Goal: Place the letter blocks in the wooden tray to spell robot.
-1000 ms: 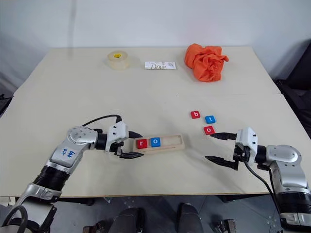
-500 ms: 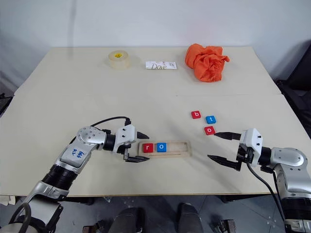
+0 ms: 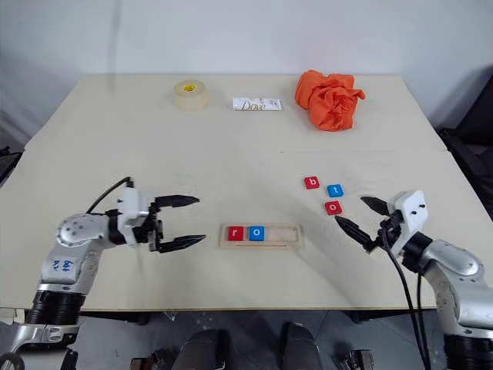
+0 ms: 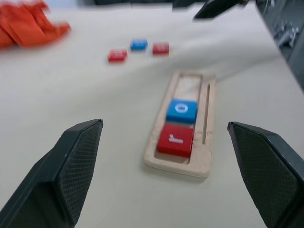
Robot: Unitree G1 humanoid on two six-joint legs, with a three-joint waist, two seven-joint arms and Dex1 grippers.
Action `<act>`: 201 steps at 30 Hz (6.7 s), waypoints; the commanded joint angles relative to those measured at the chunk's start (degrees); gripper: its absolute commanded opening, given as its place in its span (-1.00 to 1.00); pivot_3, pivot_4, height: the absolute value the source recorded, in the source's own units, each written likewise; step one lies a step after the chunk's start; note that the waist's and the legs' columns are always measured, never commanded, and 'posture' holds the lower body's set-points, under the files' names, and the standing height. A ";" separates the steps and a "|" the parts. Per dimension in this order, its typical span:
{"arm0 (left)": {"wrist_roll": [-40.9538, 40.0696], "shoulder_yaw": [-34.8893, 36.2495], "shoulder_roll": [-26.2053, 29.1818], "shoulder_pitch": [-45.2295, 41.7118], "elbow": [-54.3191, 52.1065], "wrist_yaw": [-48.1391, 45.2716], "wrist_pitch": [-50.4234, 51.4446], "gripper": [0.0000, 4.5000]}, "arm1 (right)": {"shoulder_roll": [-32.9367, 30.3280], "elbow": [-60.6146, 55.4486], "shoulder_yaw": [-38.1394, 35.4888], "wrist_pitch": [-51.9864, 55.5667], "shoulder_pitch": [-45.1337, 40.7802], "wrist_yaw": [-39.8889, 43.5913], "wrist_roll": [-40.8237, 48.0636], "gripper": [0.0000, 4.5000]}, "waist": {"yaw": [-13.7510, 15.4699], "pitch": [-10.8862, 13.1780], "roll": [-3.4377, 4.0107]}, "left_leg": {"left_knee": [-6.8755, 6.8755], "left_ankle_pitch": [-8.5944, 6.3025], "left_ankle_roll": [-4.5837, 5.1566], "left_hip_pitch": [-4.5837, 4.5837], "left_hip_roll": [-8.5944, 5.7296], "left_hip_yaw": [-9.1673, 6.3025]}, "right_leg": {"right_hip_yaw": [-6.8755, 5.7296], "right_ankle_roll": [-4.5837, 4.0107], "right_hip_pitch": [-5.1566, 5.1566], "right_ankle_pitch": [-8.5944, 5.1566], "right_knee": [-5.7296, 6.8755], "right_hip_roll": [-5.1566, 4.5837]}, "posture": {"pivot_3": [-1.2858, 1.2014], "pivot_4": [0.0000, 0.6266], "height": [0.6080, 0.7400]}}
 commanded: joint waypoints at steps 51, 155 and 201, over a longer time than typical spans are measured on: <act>-3.94 -0.28 -3.13 4.04 1.19 -6.96 -11.36 0.99 | 21.54 23.97 16.15 7.76 -33.58 -28.34 -16.66 1.00 | -1.66 0.00 -0.03 | 0.31 -0.36 -0.01 -0.89 0.53 0.37 | 0.26 -0.07 -0.88 -0.03 0.18 0.63 | 0.03 -0.52 1.00; -4.78 -0.23 -3.60 2.35 8.68 -12.03 -15.39 1.00 | -14.02 -1.00 33.29 17.70 -34.35 25.44 -16.85 -0.35 | -1.53 0.01 -0.22 | 0.82 -0.41 0.01 -0.84 0.66 0.37 | 0.31 -0.24 -0.87 0.16 0.20 0.65 | 0.03 -0.52 1.00; -4.95 1.19 -3.24 7.51 4.02 -7.83 -16.33 1.00 | 3.48 9.06 48.05 11.06 -42.62 28.00 -29.76 -0.35 | -1.61 0.01 -0.22 | 0.83 -0.45 0.02 -0.90 0.66 0.44 | 0.31 -0.25 -0.92 0.16 0.22 0.66 | 0.03 -0.52 1.00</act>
